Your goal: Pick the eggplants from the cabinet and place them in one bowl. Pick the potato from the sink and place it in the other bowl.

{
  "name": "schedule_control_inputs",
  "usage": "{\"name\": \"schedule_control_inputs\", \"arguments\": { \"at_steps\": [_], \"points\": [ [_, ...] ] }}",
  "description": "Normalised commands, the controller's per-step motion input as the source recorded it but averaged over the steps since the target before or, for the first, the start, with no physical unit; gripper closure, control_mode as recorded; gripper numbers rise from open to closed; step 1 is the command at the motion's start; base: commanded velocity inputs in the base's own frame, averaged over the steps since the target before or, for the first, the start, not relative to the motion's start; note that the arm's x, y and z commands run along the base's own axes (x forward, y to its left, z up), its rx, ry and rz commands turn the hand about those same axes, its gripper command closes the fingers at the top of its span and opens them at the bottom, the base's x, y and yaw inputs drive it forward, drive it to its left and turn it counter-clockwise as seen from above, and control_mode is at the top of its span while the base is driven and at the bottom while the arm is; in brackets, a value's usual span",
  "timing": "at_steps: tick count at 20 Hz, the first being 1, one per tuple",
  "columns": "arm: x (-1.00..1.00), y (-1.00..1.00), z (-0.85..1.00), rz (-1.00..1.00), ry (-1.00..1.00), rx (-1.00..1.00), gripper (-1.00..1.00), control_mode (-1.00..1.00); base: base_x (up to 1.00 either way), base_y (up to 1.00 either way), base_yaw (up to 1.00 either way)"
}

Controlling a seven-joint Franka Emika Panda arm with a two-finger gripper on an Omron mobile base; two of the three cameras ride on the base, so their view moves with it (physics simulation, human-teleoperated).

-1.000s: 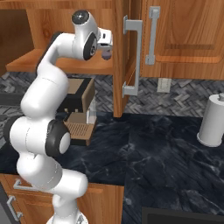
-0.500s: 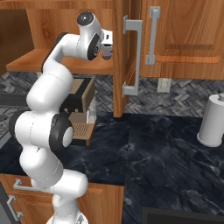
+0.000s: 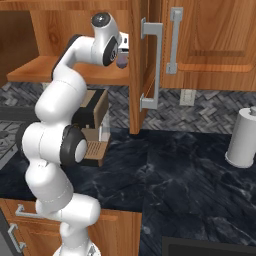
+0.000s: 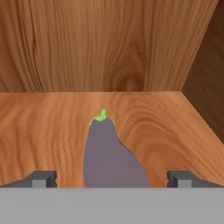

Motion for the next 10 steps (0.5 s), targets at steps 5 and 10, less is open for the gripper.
{"name": "schedule_control_inputs", "arguments": {
  "at_steps": [5,10],
  "points": [
    [0.0,0.0,-0.12,0.0,0.02,0.0,-1.0,-1.0,0.0,0.0,0.0],
    [0.0,0.0,-0.14,0.0,0.0,0.0,-1.0,-1.0,0.0,0.0,0.0]
  ]
}}
